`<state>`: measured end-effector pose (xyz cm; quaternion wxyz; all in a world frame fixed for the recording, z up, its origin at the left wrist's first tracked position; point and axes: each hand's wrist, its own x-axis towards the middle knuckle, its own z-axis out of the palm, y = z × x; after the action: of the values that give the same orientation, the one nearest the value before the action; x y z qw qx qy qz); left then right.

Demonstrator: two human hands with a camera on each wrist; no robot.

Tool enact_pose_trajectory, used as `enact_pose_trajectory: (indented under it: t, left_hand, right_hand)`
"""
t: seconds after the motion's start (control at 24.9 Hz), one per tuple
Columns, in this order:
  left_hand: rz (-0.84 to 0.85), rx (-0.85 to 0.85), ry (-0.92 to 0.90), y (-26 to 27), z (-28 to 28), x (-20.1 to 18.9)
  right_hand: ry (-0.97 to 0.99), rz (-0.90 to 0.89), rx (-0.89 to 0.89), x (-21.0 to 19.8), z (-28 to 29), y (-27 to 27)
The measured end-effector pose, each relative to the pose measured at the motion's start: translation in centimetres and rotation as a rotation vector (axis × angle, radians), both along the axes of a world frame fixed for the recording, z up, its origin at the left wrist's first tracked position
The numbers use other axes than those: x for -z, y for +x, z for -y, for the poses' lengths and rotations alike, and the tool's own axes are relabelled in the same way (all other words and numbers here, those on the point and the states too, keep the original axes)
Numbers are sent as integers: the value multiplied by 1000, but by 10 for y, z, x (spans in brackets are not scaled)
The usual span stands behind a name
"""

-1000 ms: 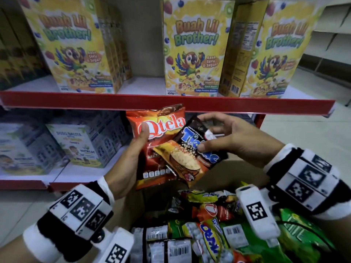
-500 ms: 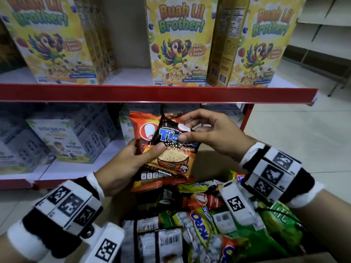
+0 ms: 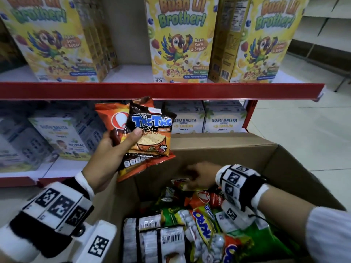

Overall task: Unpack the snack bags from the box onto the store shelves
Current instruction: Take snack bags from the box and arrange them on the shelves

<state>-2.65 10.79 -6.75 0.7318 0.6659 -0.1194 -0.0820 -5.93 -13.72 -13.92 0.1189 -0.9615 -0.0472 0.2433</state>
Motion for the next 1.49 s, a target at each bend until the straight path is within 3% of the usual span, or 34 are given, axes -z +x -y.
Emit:
enact_pose_trajectory:
  t: [0.08, 0.2, 0.4, 0.48, 0.6, 0.72, 0.84, 0.97, 1.13, 1.25, 1.49]
  left_hand:
    - [9, -2, 3, -1, 0, 0]
    - [-7, -19, -8, 2, -2, -2]
    - [-4, -113, -39, 4, -7, -3]
    - [-4, -147, -72, 4, -5, -3]
    - [11, -128, -108, 0, 6, -4]
    - [14, -83, -154, -9, 22, -6]
    - [27, -78, -236, -16, 31, -9]
    - [33, -83, -250, -17, 30, -10]
    - [75, -95, -210, -17, 27, -7]
    - [101, -102, -195, -18, 29, -7]
    - [102, -109, -213, -15, 32, -13]
  right_hand:
    - [-84, -56, -42, 18, -6, 3]
    - [-63, 35, -63, 19, -7, 4]
    - [244, 332, 89, -47, 10, -12]
    - [415, 515, 172, -88, 13, -23]
    - [654, 993, 190, -129, 5, -38]
    - [588, 1242, 100, -133, -21, -45]
    - [499, 1020, -8, -118, -38, -52]
    - [675, 820, -16, -111, -49, -57]
    - [891, 947, 90, -115, -51, -50]
    - [1024, 907, 201, -121, -43, -46]
    - [980, 852, 341, -129, -30, -43]
